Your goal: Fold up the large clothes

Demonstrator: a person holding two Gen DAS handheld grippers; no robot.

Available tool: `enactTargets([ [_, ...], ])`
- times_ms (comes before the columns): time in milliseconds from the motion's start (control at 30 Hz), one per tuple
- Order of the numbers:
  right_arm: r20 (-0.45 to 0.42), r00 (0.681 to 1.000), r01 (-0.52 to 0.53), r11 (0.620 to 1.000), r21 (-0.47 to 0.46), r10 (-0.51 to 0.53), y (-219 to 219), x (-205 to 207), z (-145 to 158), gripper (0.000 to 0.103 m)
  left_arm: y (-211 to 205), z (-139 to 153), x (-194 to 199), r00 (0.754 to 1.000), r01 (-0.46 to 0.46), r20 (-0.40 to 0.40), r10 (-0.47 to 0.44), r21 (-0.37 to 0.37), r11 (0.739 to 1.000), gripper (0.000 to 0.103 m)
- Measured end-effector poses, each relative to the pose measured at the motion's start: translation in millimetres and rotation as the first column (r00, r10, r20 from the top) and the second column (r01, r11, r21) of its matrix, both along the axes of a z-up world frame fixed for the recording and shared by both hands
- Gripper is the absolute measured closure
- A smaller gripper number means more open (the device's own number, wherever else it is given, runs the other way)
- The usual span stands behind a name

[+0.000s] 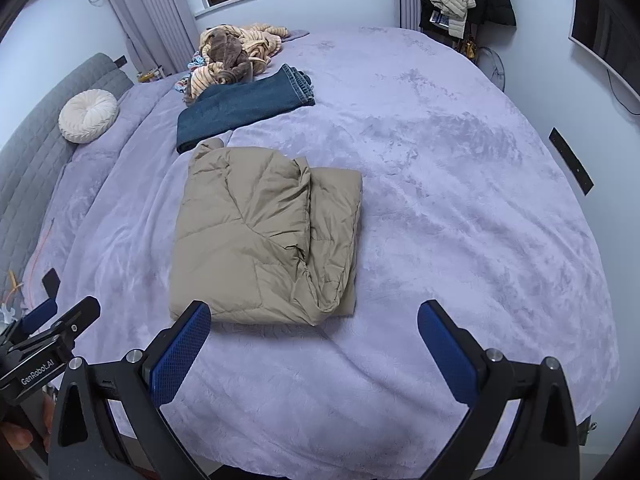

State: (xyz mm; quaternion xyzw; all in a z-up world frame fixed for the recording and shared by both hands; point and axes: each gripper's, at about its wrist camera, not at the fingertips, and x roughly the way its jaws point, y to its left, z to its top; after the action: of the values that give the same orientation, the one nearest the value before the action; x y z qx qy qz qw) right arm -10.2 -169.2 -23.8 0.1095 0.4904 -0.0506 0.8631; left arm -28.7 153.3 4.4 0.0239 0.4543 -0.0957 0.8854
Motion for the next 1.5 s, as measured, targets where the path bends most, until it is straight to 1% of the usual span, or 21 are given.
enactTargets([
  [67, -0.001, 1.000, -0.002, 1.000, 0.003, 0.002, 1.4, -3.0, 2.0, 0.000, 1.2, 1.7, -2.8, 1.000, -0.002, 0.002, 0.002, 0.008, 1.000, 0.001],
  [500, 0.012, 1.000, -0.012, 1.000, 0.001, 0.012, 10.1, -10.8, 8.1, 0.000, 7.4, 10.1, -11.6, 1.000, -0.013, 0.017, 0.013, 0.004, 1.000, 0.001],
  [1500, 0.014, 1.000, -0.010, 1.000, 0.000, 0.010, 12.2, -12.8, 9.0, 0.000, 9.1, 13.0, -16.9, 1.000, -0.013, 0.019, 0.013, 0.004, 1.000, 0.001],
])
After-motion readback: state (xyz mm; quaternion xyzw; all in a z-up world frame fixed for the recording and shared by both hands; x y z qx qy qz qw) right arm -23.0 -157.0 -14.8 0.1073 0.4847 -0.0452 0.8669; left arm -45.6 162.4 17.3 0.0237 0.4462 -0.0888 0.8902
